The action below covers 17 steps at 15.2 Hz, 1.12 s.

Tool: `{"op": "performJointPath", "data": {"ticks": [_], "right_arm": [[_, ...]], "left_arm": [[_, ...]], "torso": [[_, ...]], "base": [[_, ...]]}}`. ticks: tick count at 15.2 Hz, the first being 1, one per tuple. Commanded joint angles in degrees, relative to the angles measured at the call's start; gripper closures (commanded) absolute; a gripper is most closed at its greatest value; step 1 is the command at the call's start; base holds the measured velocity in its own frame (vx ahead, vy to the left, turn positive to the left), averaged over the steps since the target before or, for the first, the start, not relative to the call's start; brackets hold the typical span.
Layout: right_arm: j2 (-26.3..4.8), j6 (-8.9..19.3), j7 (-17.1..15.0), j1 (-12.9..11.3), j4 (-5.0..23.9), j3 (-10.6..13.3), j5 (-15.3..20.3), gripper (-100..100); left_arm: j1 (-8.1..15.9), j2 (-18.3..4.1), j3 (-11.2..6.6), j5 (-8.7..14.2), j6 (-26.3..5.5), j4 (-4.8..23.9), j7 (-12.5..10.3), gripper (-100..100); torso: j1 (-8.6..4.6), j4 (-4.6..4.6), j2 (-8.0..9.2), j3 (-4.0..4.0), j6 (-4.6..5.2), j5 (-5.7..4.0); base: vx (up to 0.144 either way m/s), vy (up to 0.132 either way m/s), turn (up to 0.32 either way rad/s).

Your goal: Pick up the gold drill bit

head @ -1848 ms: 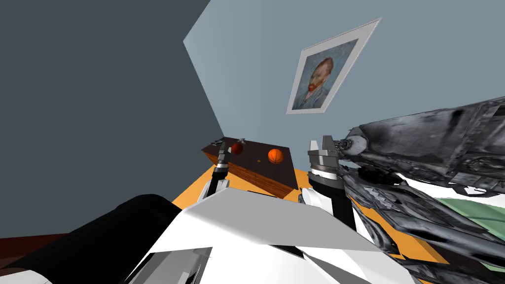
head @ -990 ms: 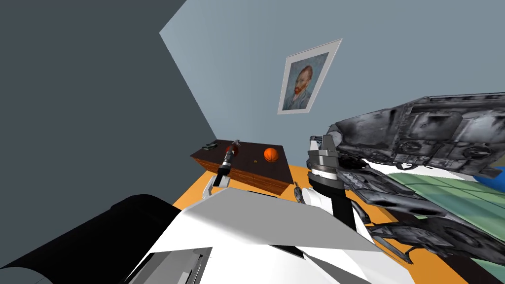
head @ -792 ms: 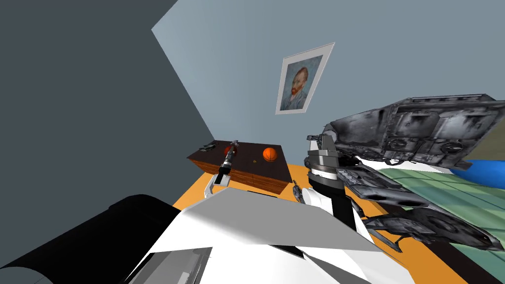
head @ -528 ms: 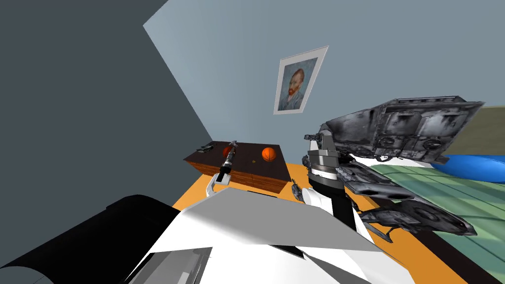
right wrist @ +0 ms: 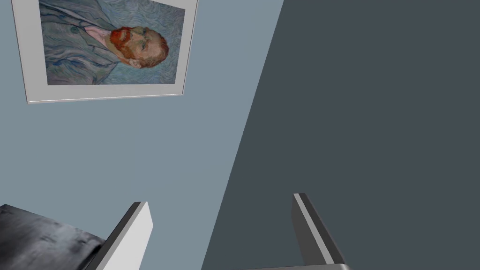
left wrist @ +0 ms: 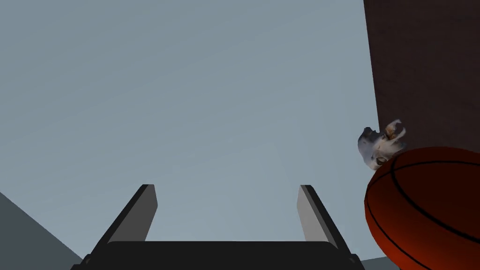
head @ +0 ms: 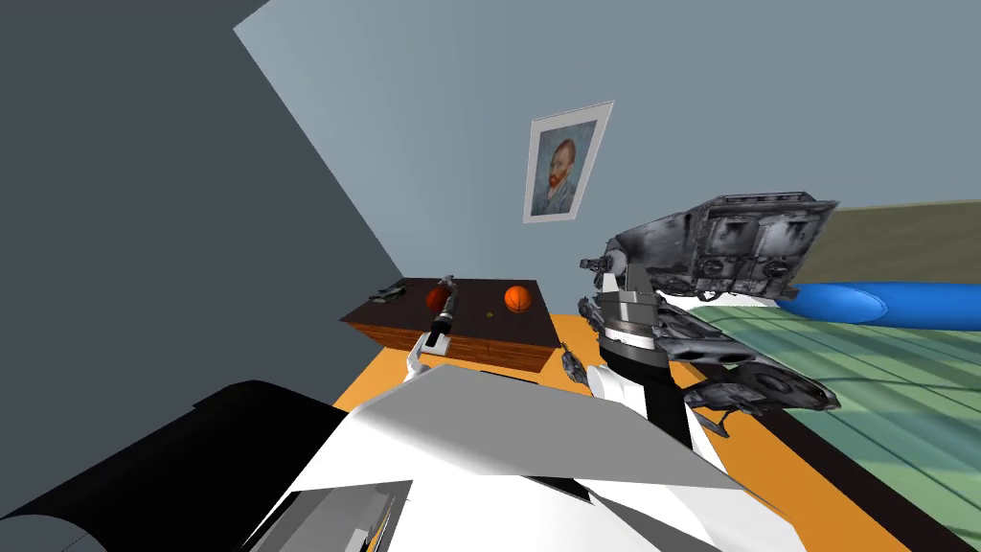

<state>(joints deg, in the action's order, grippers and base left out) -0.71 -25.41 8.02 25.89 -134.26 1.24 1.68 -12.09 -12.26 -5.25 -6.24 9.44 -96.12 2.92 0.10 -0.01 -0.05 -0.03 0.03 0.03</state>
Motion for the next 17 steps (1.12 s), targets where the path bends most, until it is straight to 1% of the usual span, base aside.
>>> {"op": "performJointPath", "data": {"ticks": [1,2,3,4,5,6,8,9,11,12,13,15,16,17], "right_arm": [[0.0,0.0,0.0,0.0,0.0,0.0,0.0,0],[0.0,0.0,0.0,0.0,0.0,0.0,0.0,0],[0.0,0.0,0.0,0.0,0.0,0.0,0.0,0],[0.0,0.0,0.0,0.01,0.0,0.0,0.0,0],[0.0,0.0,0.0,0.0,0.0,0.0,0.0,0],[0.0,0.0,0.0,0.0,0.0,0.0,0.0,0],[0.0,0.0,0.0,0.0,0.0,0.0,0.0,0],[0.0,0.0,0.0,0.01,0.0,-0.01,0.0,0],[0.0,0.0,0.0,0.0,0.0,0.0,0.0,0],[0.0,0.0,0.0,0.01,0.0,0.0,0.0,0],[0.0,0.0,0.0,0.01,0.0,0.0,0.0,0],[0.0,0.0,0.0,0.0,0.0,0.0,0.0,0],[0.0,0.0,0.0,0.01,0.0,0.0,0.0,0],[0.0,0.0,0.0,0.0,0.0,0.0,0.0,0]], "left_arm": [[2.06,-0.36,-0.27,0.02,-1.95,2.86,0.95,-100],[2.06,-0.36,-0.27,0.02,-1.95,4.25,0.95,-100],[2.06,-0.36,-0.27,0.02,-1.95,4.25,0.95,-100],[3.87,-0.6,-0.5,0.03,-3.21,6.47,1.68,-100],[3.87,-0.6,-0.5,0.03,-3.21,7.53,1.68,-100],[5.69,-0.81,-0.74,0.04,-4.49,8.84,2.41,-100],[5.69,-0.81,-0.74,0.04,-4.49,10.85,2.41,-100],[7.53,-0.99,-0.99,0.06,-5.78,12.25,3.15,-100],[7.53,-0.99,-0.99,0.06,-5.78,14.2,3.15,-100],[7.53,-0.99,-0.99,0.06,-5.78,14.2,3.15,-100],[9.38,-1.14,-1.23,0.07,-7.07,16.03,3.9,-100],[9.38,-1.14,-1.23,0.07,-7.07,17.56,3.9,-100],[11.23,-1.26,-1.47,0.08,-8.36,19.34,4.64,-100],[11.23,-1.26,-1.47,0.08,-8.36,20.35,4.64,-100]], "torso": [[0.0,0.0,0.0,0.0,0.0,0.0],[0.02,0.0,-0.01,0.0,0.02,0.0],[0.04,0.0,0.0,0.0,-0.01,0.01],[0.03,0.0,0.0,0.0,-0.03,0.01],[0.01,0.0,0.0,0.0,0.01,0.0],[0.01,0.0,0.01,0.0,-0.01,0.0],[0.05,0.0,0.0,0.0,-0.01,0.01],[0.04,0.0,0.01,0.0,-0.04,0.01],[0.01,0.0,0.01,0.01,-0.01,0.0],[0.0,0.0,0.01,0.01,-0.03,0.0],[-0.03,0.0,0.01,0.01,-0.04,0.0],[-0.04,0.0,0.01,0.01,0.0,-0.01],[-0.03,0.0,0.01,0.01,-0.03,-0.01],[-0.02,0.01,0.0,0.0,0.0,-0.01]], "base": [[-0.001,0.031,-0.226],[-0.001,0.038,-0.191],[-0.004,0.028,-0.055],[-0.004,0.021,-0.163],[-0.006,0.025,-0.166],[-0.007,0.034,-0.221],[-0.006,0.034,-0.117],[-0.007,0.024,-0.146],[-0.006,0.022,-0.12],[-0.003,0.01,-0.005],[-0.007,0.013,-0.136],[-0.007,0.02,-0.131],[-0.005,0.023,-0.154],[-0.006,0.028,-0.192]]}}
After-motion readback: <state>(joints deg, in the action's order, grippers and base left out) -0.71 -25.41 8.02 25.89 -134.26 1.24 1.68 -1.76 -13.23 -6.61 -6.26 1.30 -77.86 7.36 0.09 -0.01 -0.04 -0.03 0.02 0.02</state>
